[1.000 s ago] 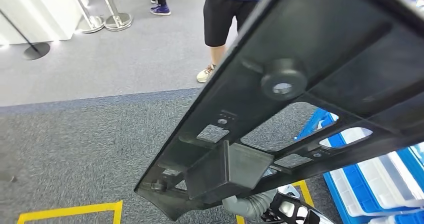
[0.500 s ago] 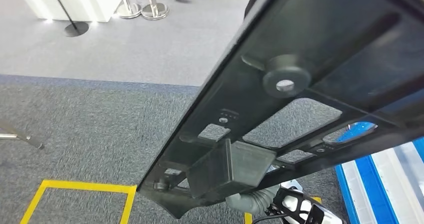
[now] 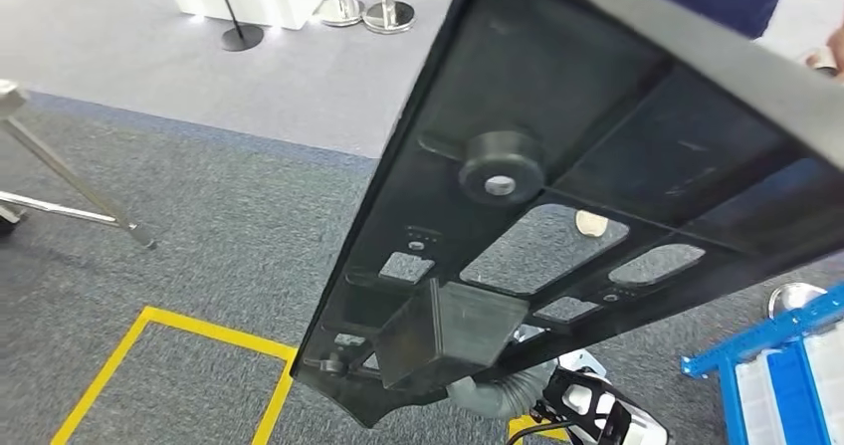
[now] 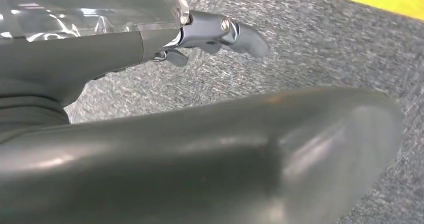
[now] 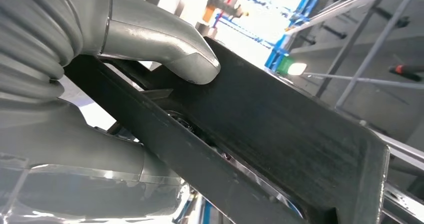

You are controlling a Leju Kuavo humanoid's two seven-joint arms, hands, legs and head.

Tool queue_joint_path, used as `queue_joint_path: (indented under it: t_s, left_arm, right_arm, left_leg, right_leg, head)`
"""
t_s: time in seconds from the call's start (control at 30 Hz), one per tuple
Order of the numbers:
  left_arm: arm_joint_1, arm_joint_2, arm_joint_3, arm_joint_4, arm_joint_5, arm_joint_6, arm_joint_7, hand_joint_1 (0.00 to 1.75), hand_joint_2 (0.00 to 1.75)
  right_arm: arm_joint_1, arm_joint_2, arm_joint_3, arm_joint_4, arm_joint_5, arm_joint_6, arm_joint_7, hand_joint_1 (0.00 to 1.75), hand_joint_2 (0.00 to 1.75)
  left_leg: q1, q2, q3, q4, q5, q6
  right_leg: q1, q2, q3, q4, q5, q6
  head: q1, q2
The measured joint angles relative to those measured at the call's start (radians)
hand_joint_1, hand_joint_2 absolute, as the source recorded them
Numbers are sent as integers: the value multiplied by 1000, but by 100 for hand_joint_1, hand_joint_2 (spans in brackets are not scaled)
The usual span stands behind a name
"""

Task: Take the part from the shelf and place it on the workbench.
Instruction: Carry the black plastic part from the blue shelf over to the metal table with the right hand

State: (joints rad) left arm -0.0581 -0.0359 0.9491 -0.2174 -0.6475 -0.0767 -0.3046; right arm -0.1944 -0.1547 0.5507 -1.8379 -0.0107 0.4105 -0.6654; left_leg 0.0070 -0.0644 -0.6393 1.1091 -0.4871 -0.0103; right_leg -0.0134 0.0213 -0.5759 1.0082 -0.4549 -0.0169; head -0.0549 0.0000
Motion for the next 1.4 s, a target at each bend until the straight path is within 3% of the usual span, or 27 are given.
queue_joint_path:
  t_s: [0.07,0.1,0.13,0.2,0.27,0.33,0.4,0.47,0.53,0.6,0.63,0.67,0.7,0.77,0.83,0.9,0.97,1.03,1.1,1.13,1.17,1.2,1.23,1.3,1.33,1.4]
  left_arm:
    - [-5,0,0,0,0,-1,0,0,0]
    - [-5,0,0,0,0,-2,0,0,0]
    - [-4,-1,0,0,0,-3,0,0,0]
    - [0,-1,1,0,0,-4,0,0,0]
    - [-2,0,3,0,0,-5,0,0,0]
    - [-4,0,6,0,0,-5,1,0,0]
    - [0,0,11,0,0,-5,4,0,0]
    - [0,0,14,0,-1,-6,6,0,0]
    - [-5,0,15,0,-5,-9,7,0,0]
    - [-8,0,15,0,-14,-11,7,0,0]
    - [-8,0,15,0,-19,-12,8,0,0]
    - [-8,0,15,0,-24,-13,9,0,0]
    - [-8,0,15,0,-29,-13,11,0,0]
    - [-10,0,15,0,-35,-11,16,0,0]
    - [-11,2,15,0,-40,-5,21,0,0]
    - [-8,5,15,0,-44,1,27,0,0]
    - [-5,7,15,0,-47,5,31,0,0]
    - [-9,9,15,0,-49,5,34,0,0]
    - [-13,8,14,0,-52,4,35,0,0]
    - [-12,8,14,0,-53,3,36,0,0]
    - [-10,7,14,0,-54,2,37,0,0]
    - [-8,7,13,0,-55,2,37,0,0]
    - [-7,7,13,0,-56,2,37,0,0]
    - [-10,7,13,0,-60,2,37,0,0]
    - [-12,7,13,0,-62,2,37,0,0]
    - [-12,7,13,0,-65,2,37,0,0]
  right_arm:
    - [7,-1,1,0,1,-6,0,175,175]
    - [10,-2,1,0,1,-7,0,175,175]
    - [12,-3,2,0,1,-8,0,175,175]
    - [13,-5,2,-1,0,-9,0,175,175]
    - [13,-6,2,-1,-3,-9,0,175,175]
    - [13,-7,2,-1,-5,-8,0,175,175]
    - [12,-7,2,-1,-6,-8,0,175,175]
    - [10,-7,2,-2,-4,-10,0,175,175]
    - [11,-8,3,-2,-1,-15,0,175,175]
    - [15,-8,3,-2,4,-26,0,175,175]
    - [17,-8,3,-1,7,-34,0,175,175]
    - [18,-8,3,-1,11,-42,0,175,175]
    - [19,-8,3,-2,15,-48,0,175,175]
    - [21,-8,3,-4,19,-58,0,175,175]
    - [23,-8,3,-8,22,-66,0,175,175]
    - [24,-9,3,-11,23,-73,0,175,175]
    - [27,-9,2,-17,21,-78,0,175,175]
    - [35,-9,2,-23,19,-80,0,175,175]
    - [45,-11,1,-27,18,-80,0,175,175]
    - [51,-12,1,-28,18,-80,0,175,175]
    - [54,-13,1,-30,18,-80,0,175,175]
    - [57,-14,1,-32,18,-80,0,175,175]
    - [58,-14,0,-35,18,-80,0,175,175]
    - [60,-16,0,-42,18,-81,0,175,175]
    - [61,-17,-1,-45,18,-81,0,175,175]
    - [62,-19,-1,-51,18,-82,0,175,175]
  left_leg:
    - [2,42,-67,126,-57,-7]
    - [4,49,-92,172,-70,-10]
    - [6,53,-100,185,-64,-12]
    - [7,67,-55,96,-4,-11]
    - [1,105,15,-37,46,-1]
    - [-9,122,41,-90,53,15]
    - [-10,101,41,-96,54,29]
    - [-5,82,47,-105,58,40]
    - [-4,61,51,-109,61,48]
    - [-5,37,51,-107,60,51]
    - [-6,23,51,-105,59,51]
    - [-5,9,52,-102,58,49]
    - [-5,-6,53,-98,56,47]
    - [-4,-34,50,-88,50,39]
    - [-3,-55,42,-82,48,28]
    - [1,-70,37,-85,50,15]
    - [2,-34,27,-63,35,5]
    - [3,25,-17,31,-17,-2]
    - [6,47,-80,155,-70,-9]
    - [8,50,-96,187,-75,-12]
    - [9,53,-92,179,-60,-13]
    - [9,60,-68,133,-31,-13]
    - [9,78,-30,62,2,-12]
    - [0,121,32,-56,41,1]
    - [-4,133,45,-83,45,8]
    - [-8,118,45,-90,42,22]
  right_leg:
    - [5,-32,6,-2,-5,-5]
    - [7,-47,7,-2,-8,-6]
    - [7,-62,9,-1,-11,-5]
    - [8,-86,17,-1,-18,-2]
    - [11,-108,26,-1,-25,5]
    - [15,-125,31,-1,-31,15]
    - [14,-134,36,-1,-35,26]
    - [9,-96,25,31,-59,34]
    - [5,-43,-30,145,-116,38]
    - [4,-28,-99,270,-158,40]
    - [3,-26,-114,290,-153,40]
    - [1,-24,-111,270,-127,41]
    - [-2,-16,-89,215,-87,40]
    - [-8,26,-35,83,-26,39]
    - [-8,53,-13,27,-13,36]
    - [-5,35,-10,20,-12,26]
    - [-5,12,-1,9,-8,12]
    - [-4,-16,6,1,-7,2]
    - [0,-45,7,0,-10,-1]
    - [0,-59,7,1,-12,-1]
    - [1,-72,9,1,-14,0]
    - [1,-84,11,1,-16,2]
    - [1,-95,15,1,-19,5]
    - [6,-116,23,2,-26,14]
    - [9,-125,25,2,-28,19]
    - [10,-144,32,0,-32,31]
  head:
    - [0,0]
    - [0,0]
    - [0,0]
    - [0,0]
    - [0,0]
    - [0,0]
    - [0,0]
    - [0,0]
    - [0,0]
    - [0,0]
    - [0,0]
    - [0,0]
    - [0,0]
    - [0,0]
    - [0,0]
    - [0,0]
    - [0,0]
    - [0,0]
    - [0,0]
    - [0,0]
    - [0,0]
    - [0,0]
    - [0,0]
    - [0,0]
    - [0,0]
    - [0,0]
